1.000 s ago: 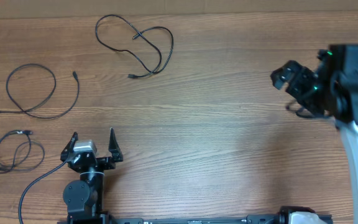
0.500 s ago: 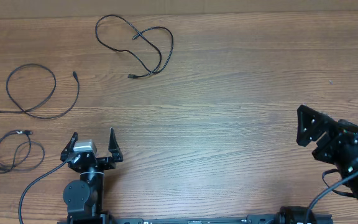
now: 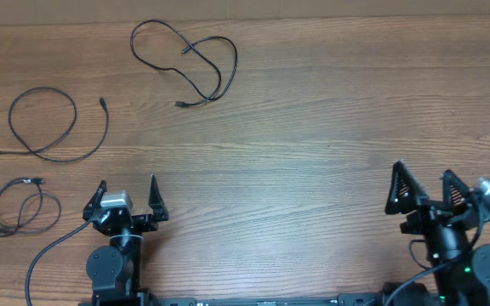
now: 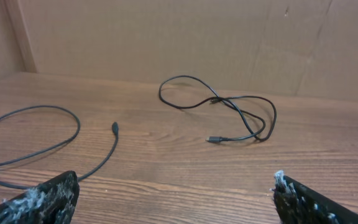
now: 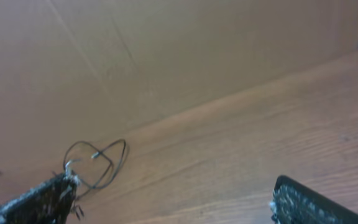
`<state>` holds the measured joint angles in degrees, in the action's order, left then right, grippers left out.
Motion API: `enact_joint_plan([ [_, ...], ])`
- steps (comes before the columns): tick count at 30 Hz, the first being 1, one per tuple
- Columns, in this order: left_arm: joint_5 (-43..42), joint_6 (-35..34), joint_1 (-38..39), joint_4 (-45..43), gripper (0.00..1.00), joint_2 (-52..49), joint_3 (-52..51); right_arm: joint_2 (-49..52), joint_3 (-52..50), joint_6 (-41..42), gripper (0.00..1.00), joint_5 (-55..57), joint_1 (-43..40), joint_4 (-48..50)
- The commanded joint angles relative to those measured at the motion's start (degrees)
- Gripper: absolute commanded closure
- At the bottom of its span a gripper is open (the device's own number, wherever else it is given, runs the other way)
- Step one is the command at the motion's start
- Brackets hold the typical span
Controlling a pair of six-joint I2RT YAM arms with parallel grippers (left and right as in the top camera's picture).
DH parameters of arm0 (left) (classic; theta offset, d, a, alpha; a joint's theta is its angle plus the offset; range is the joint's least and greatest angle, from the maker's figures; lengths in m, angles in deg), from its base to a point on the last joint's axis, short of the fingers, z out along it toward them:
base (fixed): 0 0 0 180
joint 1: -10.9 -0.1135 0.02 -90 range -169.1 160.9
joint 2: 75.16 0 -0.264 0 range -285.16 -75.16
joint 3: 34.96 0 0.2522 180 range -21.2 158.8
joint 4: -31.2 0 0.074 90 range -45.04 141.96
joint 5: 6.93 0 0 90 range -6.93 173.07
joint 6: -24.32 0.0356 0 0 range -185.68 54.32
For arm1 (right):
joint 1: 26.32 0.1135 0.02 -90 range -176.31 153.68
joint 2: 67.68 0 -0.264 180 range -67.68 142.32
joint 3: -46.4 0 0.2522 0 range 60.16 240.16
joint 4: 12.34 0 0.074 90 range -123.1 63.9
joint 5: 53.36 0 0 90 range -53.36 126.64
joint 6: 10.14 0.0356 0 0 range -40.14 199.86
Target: Untangle cables
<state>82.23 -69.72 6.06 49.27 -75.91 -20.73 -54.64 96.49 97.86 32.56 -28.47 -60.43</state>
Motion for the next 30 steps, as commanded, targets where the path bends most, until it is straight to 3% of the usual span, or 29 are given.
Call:
enact_joint_plan([
  [1,-0.22,1.07,0.37,0.13,0.00,0.50,-0.20,-4.87,-8.04,-0.26,0.00,0.35,0.17,5.27],
  [7,-0.22,1.07,0.37,0.11,0.01,0.50,-0.20,-11.50,-22.01,-0.24,0.00,-1.73,0.17,18.56],
  [12,-0.22,1.07,0.37,0.13,0.01,0.50,-0.20,-12.72,-26.91,-0.07,0.00,-2.40,0.17,23.32],
  [30,-0.22,1.07,0.37,0.11,0.01,0.50,-0.20,-12.87,-33.40,-0.09,0.00,0.20,0.24,26.16],
])
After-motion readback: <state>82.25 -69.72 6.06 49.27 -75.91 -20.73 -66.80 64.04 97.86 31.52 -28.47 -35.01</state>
